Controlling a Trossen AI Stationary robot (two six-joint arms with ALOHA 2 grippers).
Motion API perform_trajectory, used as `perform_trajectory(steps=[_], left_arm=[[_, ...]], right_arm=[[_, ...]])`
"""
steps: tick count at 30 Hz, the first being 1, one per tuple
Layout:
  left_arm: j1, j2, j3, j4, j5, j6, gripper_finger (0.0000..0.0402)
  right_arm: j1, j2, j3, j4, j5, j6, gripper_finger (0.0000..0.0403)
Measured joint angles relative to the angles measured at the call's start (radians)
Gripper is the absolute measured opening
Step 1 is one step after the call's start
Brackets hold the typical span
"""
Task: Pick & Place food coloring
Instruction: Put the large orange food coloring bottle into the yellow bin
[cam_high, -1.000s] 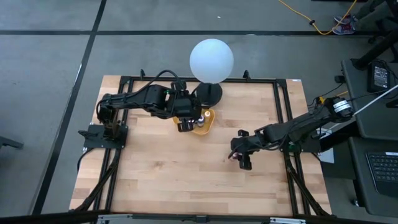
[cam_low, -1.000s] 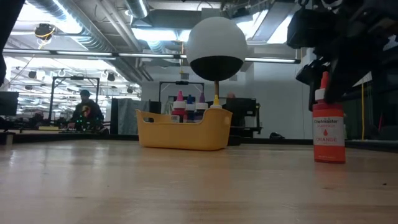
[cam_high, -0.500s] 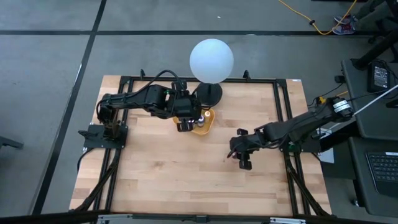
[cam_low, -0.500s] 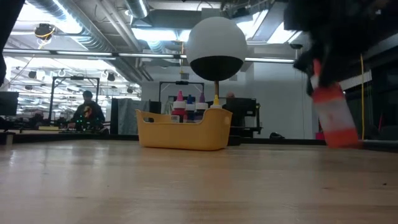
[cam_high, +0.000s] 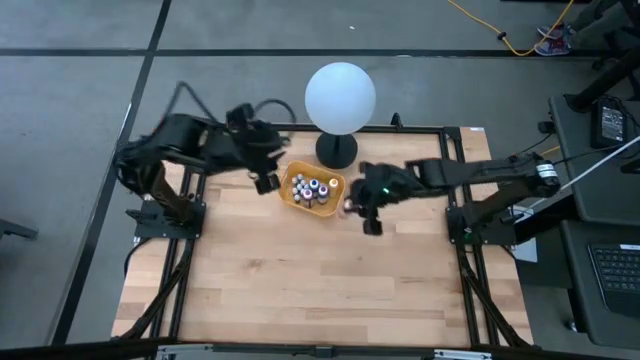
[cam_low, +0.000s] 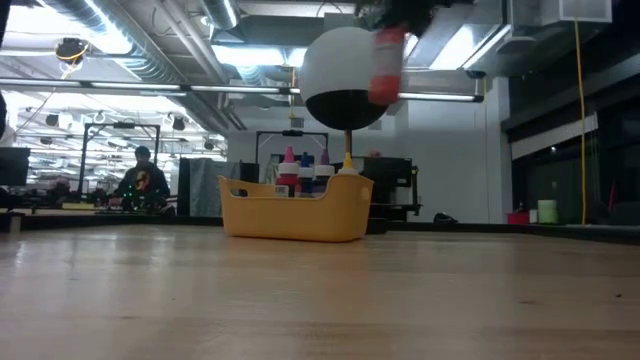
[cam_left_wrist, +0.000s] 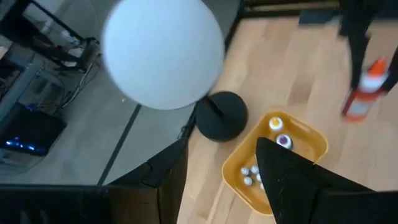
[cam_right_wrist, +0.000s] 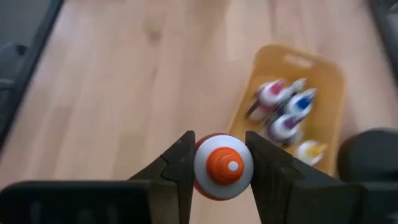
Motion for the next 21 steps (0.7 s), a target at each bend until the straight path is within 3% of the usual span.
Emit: perform_trajectory(steps=[11, 21], left_arm=[[-0.044, -0.098, 0.000, 0.000, -0.081, -0.079, 0.0184], [-0.059, -0.097, -0.024, -0.001, -0.095, -0.051, 0.0184]], right_arm=[[-0.085, 0.318, 0.200, 0.007, -0.037, -0.147, 0.0122], [-0.116, 0.430, 0.208, 0.104, -0.040, -0.163, 0.0125]])
